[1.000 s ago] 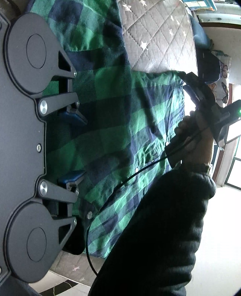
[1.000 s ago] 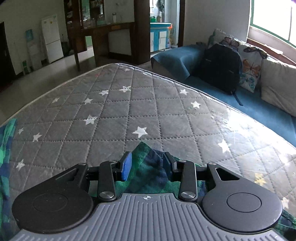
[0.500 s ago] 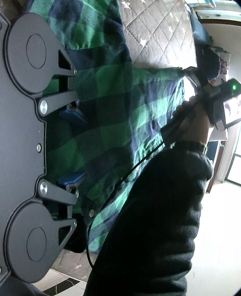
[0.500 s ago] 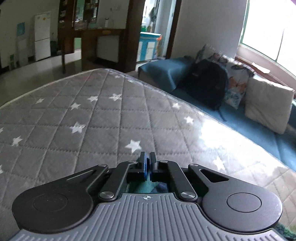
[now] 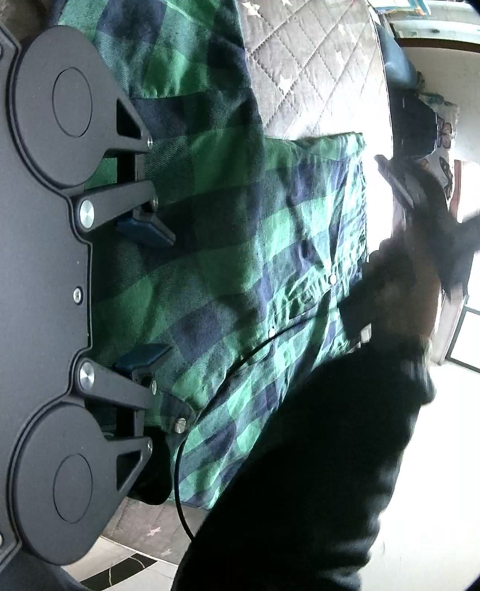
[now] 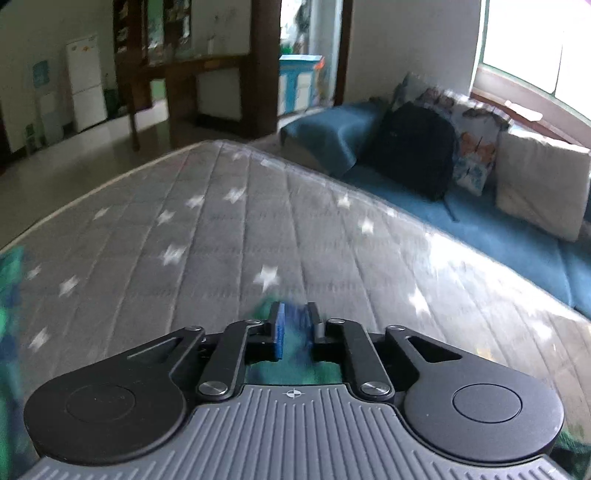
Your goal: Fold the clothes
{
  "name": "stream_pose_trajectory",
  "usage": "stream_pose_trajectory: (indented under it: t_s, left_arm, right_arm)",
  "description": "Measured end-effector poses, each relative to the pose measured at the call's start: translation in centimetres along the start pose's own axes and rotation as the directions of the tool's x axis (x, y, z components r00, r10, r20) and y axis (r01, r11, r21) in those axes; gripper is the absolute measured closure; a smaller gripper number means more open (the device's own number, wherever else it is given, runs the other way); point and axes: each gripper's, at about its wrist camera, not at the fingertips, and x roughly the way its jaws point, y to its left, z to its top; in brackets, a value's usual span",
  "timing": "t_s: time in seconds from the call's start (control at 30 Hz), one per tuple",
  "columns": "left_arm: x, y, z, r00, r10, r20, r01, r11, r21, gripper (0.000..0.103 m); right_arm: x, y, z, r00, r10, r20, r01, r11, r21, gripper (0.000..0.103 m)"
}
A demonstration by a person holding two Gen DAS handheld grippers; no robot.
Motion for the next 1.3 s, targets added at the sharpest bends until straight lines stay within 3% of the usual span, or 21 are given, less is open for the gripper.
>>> stream_pose_trajectory:
  t_s: [0.3, 0.5, 0.8, 1.07, 1.3]
  left_arm:
    - [0.1, 0.0, -0.1, 1.000, 0.009, 0.010, -0.009, 1.000, -0.006, 0.042]
    - [-0.1, -0.1, -0.2, 1.000, 0.011, 0.010, -0.011, 1.000, -0.006, 0.041]
    - [-0.2, 0.1, -0.3, 1.000, -0.001, 0.013, 0.001, 1.000, -0.010, 0.041]
    - [-0.3, 0.3, -0.3, 1.000, -0.011, 0.017, 0.011, 1.000, -0.021, 0.041]
    - [-0.3, 0.3, -0.3, 1.000, -0.013, 0.017, 0.014, 1.000, -0.022, 0.041]
  right_arm:
    - [-5.2, 1.6, -5.8, 0.988, 0.128, -0.085, -0.132, 0.990, -0.043, 0.084]
    - [-3.9, 2.3, -6.5, 0.992, 0.085, -0.098, -0.092, 0.993, -0.072, 0.084]
    - [-1.4, 1.5, -5.2, 0.999, 0.003, -0.042, -0.006, 0.998, -0.062, 0.080]
    - [1.5, -0.4, -3.2, 0.998, -0.064, -0.029, 0.065, 0.998, 0.004, 0.079]
    - [-1.2, -3.0, -4.1, 0.995, -0.095, -0.037, 0.097, 0.993, 0.063, 0.078]
